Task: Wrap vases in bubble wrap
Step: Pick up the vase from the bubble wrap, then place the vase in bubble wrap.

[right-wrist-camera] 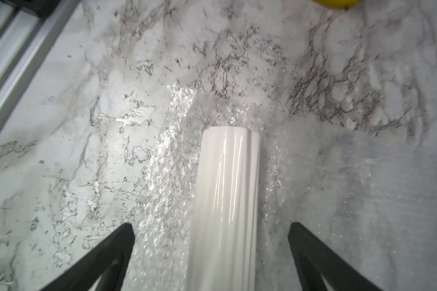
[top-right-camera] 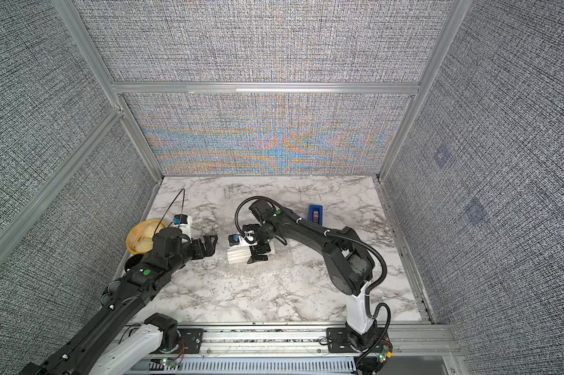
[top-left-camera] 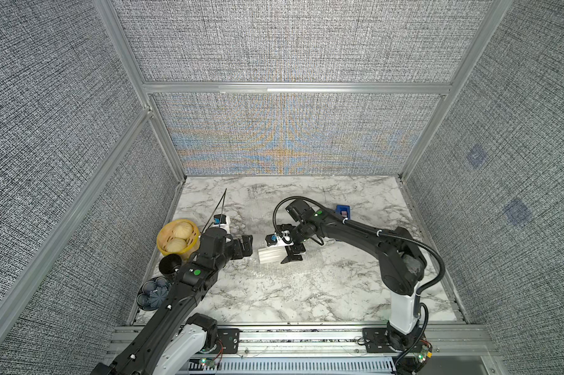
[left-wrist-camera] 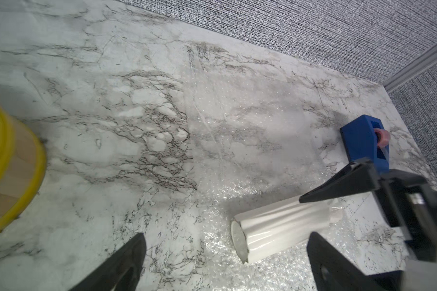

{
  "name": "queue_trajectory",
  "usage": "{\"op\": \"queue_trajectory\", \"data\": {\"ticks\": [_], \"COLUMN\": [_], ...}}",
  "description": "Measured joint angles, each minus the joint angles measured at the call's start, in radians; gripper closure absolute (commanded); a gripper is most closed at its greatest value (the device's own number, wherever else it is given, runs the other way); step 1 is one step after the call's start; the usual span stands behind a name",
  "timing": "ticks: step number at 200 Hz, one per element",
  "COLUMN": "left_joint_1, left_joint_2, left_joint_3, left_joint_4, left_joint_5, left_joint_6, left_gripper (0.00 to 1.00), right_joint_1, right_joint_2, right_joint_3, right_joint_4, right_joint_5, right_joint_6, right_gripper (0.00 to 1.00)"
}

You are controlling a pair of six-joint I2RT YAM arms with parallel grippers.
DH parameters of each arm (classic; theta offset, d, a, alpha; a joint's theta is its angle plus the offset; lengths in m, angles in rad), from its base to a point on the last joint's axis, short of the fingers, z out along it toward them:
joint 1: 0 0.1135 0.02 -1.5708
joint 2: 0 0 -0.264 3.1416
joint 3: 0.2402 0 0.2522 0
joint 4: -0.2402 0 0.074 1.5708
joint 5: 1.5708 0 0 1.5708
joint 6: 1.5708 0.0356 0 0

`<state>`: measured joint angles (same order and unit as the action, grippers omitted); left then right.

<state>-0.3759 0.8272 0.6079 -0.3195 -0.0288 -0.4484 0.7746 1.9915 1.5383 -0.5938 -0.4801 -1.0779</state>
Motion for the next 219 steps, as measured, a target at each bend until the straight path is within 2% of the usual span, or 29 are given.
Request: {"op": "queue_trajectory", "data": {"ticks": [34,69,97,160,201,213,219], "left_joint_1": [0.001,0.003,0.004,0.005,0.005,0.005,0.005], "left_joint_2": [-0.020,-0.017,-0.003,0.008,0.004,0.002,0.001], "left_joint_3": [0.000,0.023,0.032,0.031,0.029,0.032,0.035], "left_joint_4": [-0.031,-0.048,-0.050,-0.050,-0.048,-0.050,-0.051], "left_joint_5": [-0.055,-0.077,-0.077,-0.076,-0.072,-0.068,-0.067], "left_joint_6": [-0.005,-0.002,0.013,0.029,0.029,0.030,0.031], "left_gripper": [0.00,0.00,0.00,0.01,0.00,0.01,0.01], "right_joint_1": [0.010,0.009,0.010,-0.008,-0.051,-0.049,-0.049], "right_joint_2": [0.110,0.167,0.172,0.107,0.187,0.211,0.220], "right_joint_3": [0.062,0.075,0.082,0.167,0.188,0.188,0.188], "right_joint_4": [0.011,0.022,0.014,-0.042,-0.039,-0.039,-0.039], "right_joint_5": [0.085,0.143,0.159,0.156,0.166,0.165,0.166], "right_joint_6": [0.040,0.070,0.074,0.080,0.080,0.080,0.080], "right_gripper": [0.07,0.26,0.47,0.51,0.50,0.48,0.44]}}
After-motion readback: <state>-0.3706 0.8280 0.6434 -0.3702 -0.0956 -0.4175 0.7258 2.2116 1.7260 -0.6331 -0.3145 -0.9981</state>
